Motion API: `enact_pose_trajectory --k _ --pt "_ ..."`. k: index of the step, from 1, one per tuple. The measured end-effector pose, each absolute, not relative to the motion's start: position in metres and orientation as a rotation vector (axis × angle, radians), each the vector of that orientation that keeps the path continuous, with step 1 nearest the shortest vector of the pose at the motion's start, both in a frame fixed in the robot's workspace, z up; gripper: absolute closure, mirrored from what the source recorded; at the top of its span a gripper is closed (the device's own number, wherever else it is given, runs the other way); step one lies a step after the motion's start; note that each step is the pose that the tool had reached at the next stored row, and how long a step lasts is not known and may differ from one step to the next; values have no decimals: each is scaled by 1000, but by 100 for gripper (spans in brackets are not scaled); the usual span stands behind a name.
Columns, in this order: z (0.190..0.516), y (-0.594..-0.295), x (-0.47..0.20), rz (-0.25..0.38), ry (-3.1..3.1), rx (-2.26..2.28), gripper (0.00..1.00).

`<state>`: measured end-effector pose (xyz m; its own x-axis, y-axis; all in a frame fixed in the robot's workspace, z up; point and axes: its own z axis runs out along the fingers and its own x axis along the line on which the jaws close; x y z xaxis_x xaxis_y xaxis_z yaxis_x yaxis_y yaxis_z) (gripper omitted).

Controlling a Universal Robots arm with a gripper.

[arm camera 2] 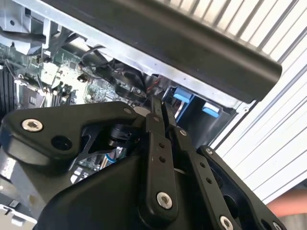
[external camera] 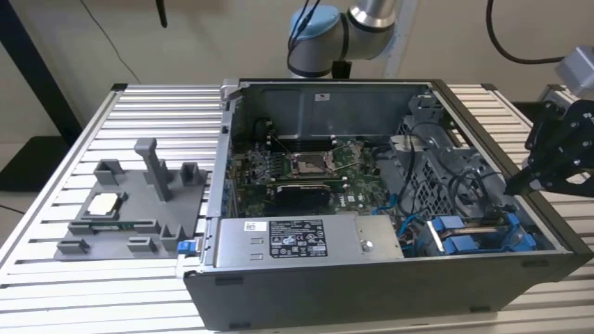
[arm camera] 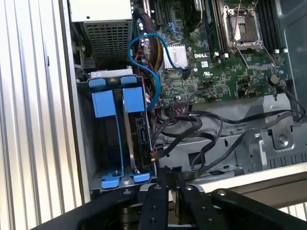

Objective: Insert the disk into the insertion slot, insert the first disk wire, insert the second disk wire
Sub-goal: 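Insert the second disk wire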

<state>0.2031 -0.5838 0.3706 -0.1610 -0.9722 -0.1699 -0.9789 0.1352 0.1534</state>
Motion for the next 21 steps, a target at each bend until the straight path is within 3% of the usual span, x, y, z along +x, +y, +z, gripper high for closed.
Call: enact_pose_trajectory --k 21 --pt "377 -582 140 356 2340 -2022 84"
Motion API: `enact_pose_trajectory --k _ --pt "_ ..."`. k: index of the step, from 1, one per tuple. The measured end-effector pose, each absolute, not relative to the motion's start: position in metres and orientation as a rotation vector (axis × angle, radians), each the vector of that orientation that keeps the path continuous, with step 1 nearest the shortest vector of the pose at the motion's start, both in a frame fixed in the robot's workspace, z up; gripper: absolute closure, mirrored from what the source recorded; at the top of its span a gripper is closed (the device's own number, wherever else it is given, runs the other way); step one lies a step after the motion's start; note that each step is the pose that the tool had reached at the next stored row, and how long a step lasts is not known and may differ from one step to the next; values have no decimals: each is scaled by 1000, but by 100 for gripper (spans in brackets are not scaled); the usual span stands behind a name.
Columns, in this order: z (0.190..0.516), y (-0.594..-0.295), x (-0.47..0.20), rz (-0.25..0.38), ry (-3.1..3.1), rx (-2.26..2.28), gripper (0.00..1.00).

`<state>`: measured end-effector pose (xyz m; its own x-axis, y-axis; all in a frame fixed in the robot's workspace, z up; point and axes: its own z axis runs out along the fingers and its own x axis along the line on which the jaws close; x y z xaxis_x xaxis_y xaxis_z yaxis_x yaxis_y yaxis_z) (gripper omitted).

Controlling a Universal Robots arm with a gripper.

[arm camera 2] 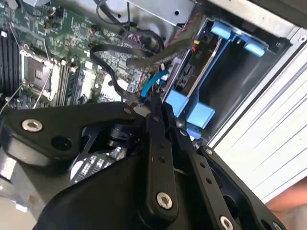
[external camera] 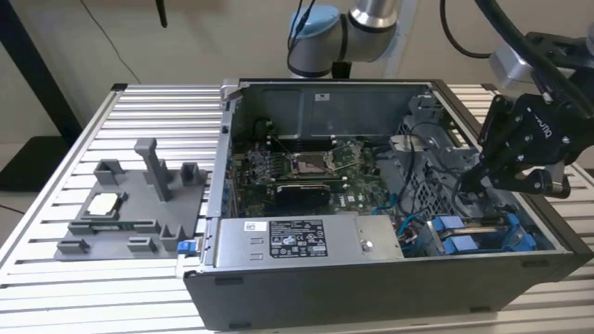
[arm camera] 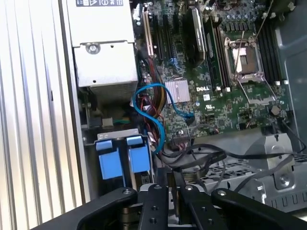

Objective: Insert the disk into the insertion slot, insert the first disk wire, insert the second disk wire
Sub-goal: 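Insert the second disk wire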

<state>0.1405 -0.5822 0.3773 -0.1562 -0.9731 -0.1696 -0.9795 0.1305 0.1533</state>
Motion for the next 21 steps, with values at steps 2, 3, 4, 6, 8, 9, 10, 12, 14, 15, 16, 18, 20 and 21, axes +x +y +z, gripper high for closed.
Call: enact_pose_trajectory --k 2,3,4,6,8,9,10,12,14,15,16,18,20,21 --pt "377 -582 140 352 2325 -2047 84" --pt "377 -582 140 350 2314 -2063 84" --pt "377 -582 140 346 2303 -2078 84" --pt "377 -582 140 324 2276 -2100 84" --pt "376 -582 140 293 2254 -2104 84" --pt "376 -582 140 244 2233 -2105 84" --pt "376 -582 140 243 2233 -2105 84" --pt "376 -582 140 243 2233 -2105 84" --pt "376 -582 140 243 2233 -2105 84" --pt "376 -582 140 237 2236 -2107 84" --pt "376 -582 140 226 2241 -2111 84" --pt "376 -582 140 199 2250 -2119 84" --pt "375 -582 140 181 2250 -2120 84" --pt "375 -582 140 171 2247 -2119 84"
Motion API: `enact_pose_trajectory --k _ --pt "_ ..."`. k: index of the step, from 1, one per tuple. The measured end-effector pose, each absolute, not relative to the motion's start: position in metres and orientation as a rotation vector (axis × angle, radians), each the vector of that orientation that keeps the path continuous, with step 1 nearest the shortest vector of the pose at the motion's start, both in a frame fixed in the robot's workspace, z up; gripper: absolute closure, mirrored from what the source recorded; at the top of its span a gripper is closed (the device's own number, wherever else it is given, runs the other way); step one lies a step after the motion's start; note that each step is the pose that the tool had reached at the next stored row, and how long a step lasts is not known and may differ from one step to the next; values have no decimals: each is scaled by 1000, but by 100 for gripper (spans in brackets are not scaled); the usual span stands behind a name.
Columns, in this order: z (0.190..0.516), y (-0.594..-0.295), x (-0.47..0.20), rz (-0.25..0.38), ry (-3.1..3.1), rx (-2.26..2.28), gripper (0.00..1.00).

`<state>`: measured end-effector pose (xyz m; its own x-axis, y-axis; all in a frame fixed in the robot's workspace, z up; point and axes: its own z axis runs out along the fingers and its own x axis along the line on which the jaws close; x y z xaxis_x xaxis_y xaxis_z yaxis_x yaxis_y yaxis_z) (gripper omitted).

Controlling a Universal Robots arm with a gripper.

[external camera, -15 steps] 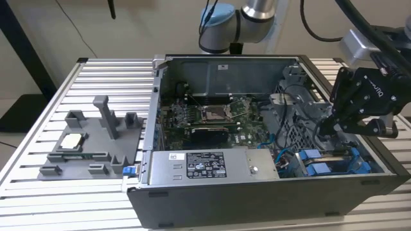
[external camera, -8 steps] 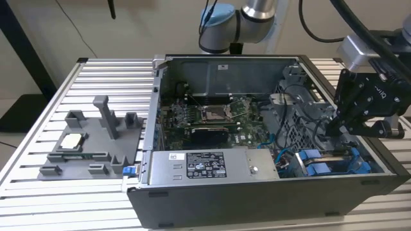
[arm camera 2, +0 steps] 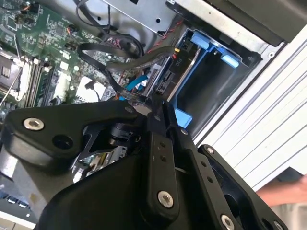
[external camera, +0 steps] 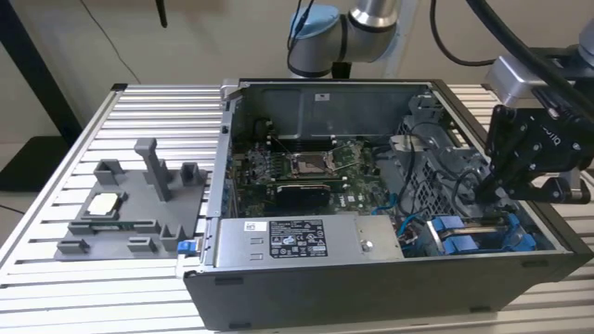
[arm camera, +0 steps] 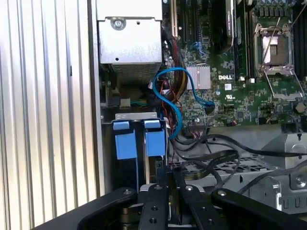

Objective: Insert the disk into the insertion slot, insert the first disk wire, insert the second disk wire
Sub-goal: 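Insert the second disk wire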

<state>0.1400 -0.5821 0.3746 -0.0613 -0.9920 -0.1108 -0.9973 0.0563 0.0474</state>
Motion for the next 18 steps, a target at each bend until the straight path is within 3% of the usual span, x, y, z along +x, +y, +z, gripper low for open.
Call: enact_pose_trajectory --k 6,18 --pt "370 -582 138 125 2225 -2103 84" --pt "369 -582 138 122 2224 -2101 84"
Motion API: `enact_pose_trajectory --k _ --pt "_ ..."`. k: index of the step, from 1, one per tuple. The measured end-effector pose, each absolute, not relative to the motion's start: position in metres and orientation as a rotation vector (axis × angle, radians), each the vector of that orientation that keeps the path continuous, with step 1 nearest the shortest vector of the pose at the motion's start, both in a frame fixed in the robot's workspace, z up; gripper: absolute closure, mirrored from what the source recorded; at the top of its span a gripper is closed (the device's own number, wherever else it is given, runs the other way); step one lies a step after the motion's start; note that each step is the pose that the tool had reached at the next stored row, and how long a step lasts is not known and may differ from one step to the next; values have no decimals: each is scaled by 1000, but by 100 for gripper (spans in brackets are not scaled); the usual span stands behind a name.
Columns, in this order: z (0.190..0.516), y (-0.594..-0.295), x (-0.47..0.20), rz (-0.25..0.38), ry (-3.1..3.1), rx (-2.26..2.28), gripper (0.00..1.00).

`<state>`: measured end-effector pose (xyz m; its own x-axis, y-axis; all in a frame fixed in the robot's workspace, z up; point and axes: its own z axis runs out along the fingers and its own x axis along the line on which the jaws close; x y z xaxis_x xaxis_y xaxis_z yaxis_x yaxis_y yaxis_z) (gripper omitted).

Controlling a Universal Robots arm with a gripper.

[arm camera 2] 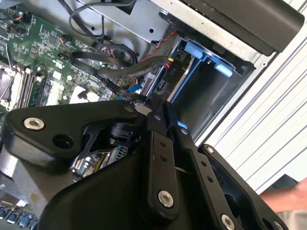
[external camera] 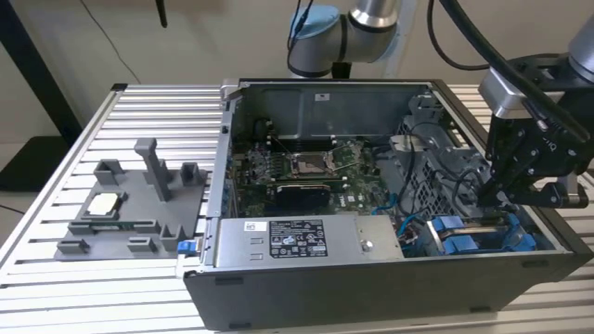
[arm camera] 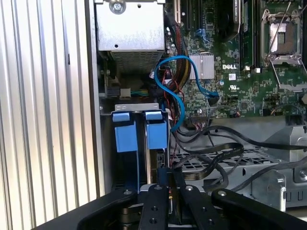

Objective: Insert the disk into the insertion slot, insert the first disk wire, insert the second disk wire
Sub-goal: 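Insert the second disk wire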

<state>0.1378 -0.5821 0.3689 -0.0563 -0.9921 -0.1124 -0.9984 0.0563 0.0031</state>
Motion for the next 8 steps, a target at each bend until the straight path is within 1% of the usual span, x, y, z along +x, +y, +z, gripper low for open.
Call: enact_pose_trajectory --k 8 --pt "364 -582 138 104 2215 -2095 84"
